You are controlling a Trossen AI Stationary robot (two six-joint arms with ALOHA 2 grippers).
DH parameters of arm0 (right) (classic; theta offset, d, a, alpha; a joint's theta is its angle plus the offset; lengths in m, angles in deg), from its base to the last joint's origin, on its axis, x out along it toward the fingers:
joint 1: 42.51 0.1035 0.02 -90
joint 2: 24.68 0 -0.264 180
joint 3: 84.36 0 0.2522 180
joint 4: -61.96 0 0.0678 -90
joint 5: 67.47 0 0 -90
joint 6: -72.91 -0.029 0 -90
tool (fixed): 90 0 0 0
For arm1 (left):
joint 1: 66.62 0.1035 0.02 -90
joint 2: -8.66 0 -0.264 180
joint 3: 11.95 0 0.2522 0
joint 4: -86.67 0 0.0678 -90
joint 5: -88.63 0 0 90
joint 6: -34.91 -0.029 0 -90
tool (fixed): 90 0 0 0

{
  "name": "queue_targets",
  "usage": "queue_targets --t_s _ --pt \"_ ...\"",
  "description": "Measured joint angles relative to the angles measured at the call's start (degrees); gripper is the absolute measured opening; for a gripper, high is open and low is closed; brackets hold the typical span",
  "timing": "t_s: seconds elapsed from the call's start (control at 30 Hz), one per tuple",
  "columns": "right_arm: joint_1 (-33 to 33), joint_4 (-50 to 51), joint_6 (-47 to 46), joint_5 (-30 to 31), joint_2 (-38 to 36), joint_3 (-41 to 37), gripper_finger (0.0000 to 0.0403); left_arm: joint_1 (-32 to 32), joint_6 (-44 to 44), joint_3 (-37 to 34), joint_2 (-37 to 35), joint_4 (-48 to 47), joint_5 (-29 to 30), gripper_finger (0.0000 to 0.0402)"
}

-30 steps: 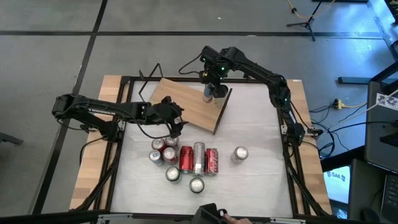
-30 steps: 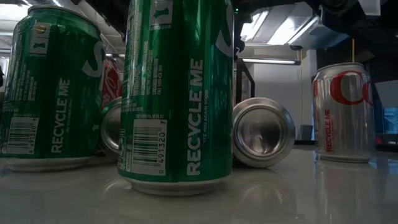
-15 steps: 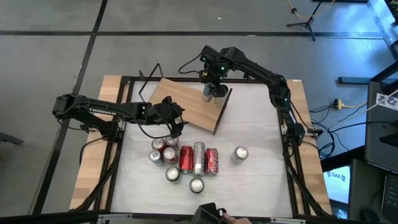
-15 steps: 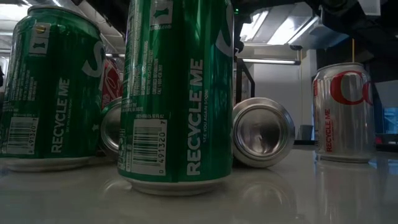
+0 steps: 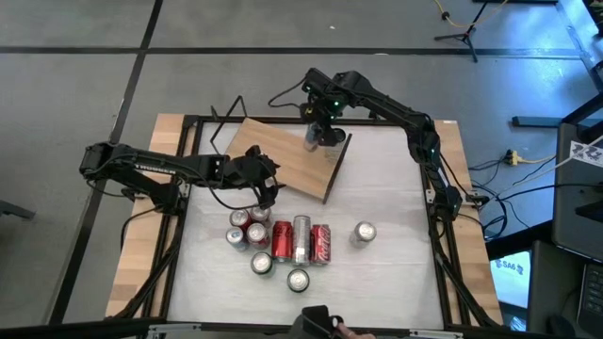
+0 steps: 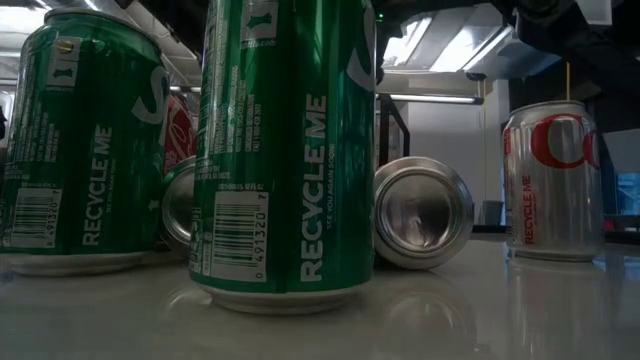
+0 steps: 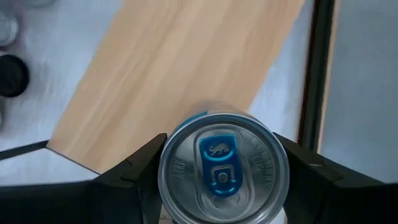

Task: Place canned beverage on shelf
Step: Put the right blue soda can on the shelf

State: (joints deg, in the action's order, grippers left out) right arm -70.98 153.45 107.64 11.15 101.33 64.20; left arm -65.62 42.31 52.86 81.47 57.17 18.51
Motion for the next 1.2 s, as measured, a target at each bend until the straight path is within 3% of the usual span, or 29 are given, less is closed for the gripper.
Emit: queue_targets --t_s 0.2,0.83,1.2 --pt "0.00 0.17 -5.79 0.40 0.00 0.00 0.0234 -0.01 0.00 0.00 0.00 -0.01 0.00 0.0288" --pt "0.79 -1.69 -5.14 0.46 0.02 -5.74 0.0234 -0.02 -0.02 0.00 -0.02 -0.03 0.00 0.0288" --pt "0.70 -1.42 -5.01 4.36 0.01 -6.12 0.0234 -0.01 -0.02 0.00 -0.02 -0.01 0.00 0.0288"
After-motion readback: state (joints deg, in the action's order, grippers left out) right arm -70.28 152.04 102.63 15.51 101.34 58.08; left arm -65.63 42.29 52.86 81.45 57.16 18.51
